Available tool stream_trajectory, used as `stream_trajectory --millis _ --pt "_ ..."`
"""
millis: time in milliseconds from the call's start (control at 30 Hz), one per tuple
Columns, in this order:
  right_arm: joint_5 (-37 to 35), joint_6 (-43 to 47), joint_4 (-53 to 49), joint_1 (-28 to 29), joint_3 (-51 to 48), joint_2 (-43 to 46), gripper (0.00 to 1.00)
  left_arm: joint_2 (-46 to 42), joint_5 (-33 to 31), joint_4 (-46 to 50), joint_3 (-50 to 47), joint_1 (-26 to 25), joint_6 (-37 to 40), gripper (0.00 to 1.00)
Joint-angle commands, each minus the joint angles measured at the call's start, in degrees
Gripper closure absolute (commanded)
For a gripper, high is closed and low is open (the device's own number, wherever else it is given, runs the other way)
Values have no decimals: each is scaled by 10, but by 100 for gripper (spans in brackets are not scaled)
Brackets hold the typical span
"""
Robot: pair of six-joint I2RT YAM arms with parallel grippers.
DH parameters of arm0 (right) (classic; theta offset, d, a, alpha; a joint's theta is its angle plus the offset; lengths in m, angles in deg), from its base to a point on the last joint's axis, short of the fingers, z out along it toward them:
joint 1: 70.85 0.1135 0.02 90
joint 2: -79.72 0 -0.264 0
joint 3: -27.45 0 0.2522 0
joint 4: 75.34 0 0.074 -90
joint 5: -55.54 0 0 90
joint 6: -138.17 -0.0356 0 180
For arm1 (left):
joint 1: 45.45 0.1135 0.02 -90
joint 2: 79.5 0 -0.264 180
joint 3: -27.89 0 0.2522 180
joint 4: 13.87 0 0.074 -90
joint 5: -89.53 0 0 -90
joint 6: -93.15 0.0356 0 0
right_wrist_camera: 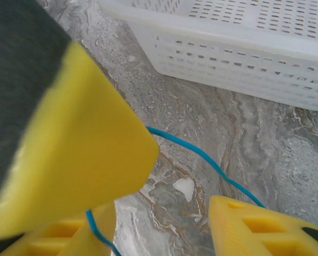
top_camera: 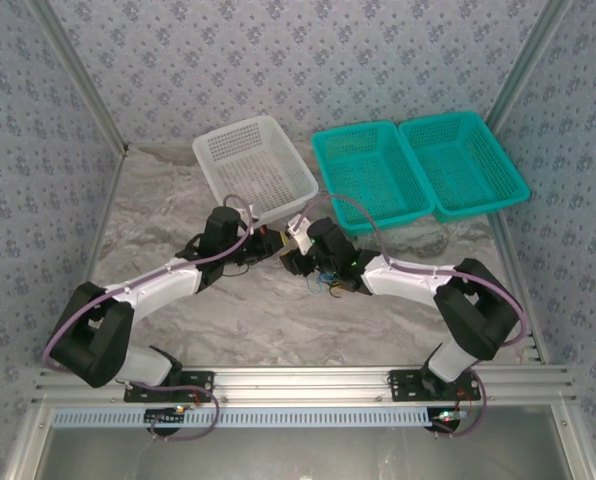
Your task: Untangle the cables
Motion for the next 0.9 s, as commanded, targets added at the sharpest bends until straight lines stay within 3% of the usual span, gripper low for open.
stream_trajectory --millis 0,100,267,300,467,867 --pt "-28 16 67 10 6 -25 55 -3 13 -25 13 1 -11 100" --pt "-59 9 98 12 -2 -47 67 -5 14 -22 13 4 -10 100" --pt "-121 -21 101 14 -13 -71 73 -47 -28 24 22 9 21 100" --pt "-152 -38 80 13 -7 -78 74 -55 -28 37 30 13 31 100" --pt "-161 -89 37 -4 -20 -82 74 -82 -9 67 55 49 48 100" --pt "-218 -160 -83 -8 -57 -45 74 -142 -64 175 136 105 127 100"
